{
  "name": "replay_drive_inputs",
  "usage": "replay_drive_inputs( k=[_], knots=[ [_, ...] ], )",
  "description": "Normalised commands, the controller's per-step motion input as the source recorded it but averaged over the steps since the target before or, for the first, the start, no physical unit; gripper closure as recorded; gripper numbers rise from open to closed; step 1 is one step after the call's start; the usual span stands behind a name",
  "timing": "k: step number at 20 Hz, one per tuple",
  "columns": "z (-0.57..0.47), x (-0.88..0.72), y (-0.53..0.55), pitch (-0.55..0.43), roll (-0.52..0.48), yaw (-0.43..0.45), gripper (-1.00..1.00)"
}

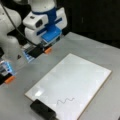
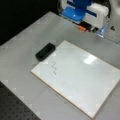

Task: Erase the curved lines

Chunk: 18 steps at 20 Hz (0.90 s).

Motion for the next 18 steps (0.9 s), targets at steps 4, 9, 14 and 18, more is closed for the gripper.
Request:
replay_drive_inputs(
  k=[4, 9, 14, 18],
  knots=[
    [0.01, 0.01, -0.02, -0.012, 0.038, 0.170, -1.00],
    [0.02, 0.07, -0.11, 0.023, 0.083, 0.136, -1.00],
    [0.04, 0.17, -0.26, 0.072, 0.144, 0.143, -1.00],
    [0.05, 0.25, -0.33, 0.085, 0.145, 0.104, -1.00]
  ],
)
